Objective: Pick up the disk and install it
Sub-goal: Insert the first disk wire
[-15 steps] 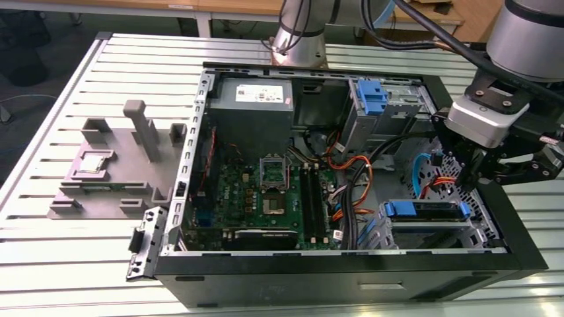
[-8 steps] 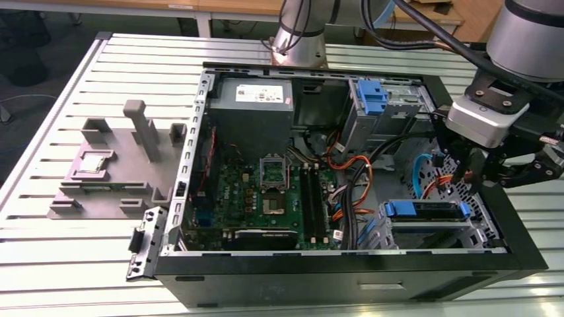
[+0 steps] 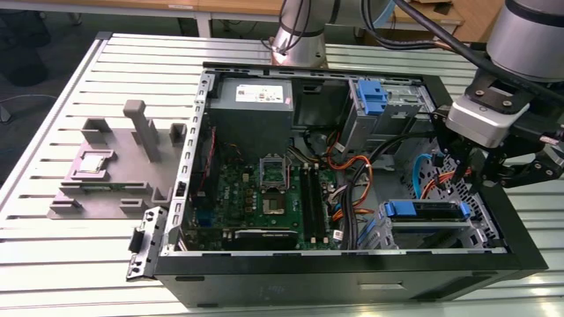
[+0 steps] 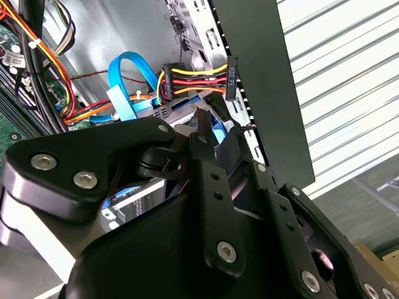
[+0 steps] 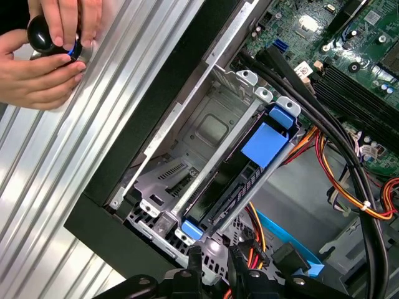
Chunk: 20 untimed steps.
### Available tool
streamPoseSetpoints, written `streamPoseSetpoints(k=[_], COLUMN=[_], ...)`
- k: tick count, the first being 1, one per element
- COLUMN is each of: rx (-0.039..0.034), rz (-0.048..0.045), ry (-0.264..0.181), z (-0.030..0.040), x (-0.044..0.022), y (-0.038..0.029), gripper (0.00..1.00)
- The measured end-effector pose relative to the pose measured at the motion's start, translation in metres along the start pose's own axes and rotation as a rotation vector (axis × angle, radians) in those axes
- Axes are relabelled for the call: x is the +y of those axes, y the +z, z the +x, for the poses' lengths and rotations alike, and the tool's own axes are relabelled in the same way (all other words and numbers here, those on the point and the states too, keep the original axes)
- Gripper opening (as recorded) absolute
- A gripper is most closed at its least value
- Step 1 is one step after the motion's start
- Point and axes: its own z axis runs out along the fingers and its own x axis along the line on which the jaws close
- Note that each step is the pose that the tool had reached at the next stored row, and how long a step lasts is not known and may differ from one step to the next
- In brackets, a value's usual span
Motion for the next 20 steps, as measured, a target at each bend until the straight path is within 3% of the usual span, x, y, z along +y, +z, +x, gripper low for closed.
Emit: streamPoseSetpoints(k=[3, 6, 8, 11, 20], rx=[0.0019, 0.0124, 0.0185, 0.0119, -0.0037], rz=[-0.0031, -0.0175, -0.033, -0.0519, -0.0738], ry=[0.002, 0.002, -0.002, -0.005, -0.008], z=[0.0003, 0.0006, 0.0002, 0.0, 0.0042], x=[-0.0008, -0.003, -0.0052, -0.009, -0.0186], y=[-0.0021, -0.0029, -0.0027, -0.0022, 0.0], gripper=[0.31, 0.31, 0.31, 0.31, 0.31])
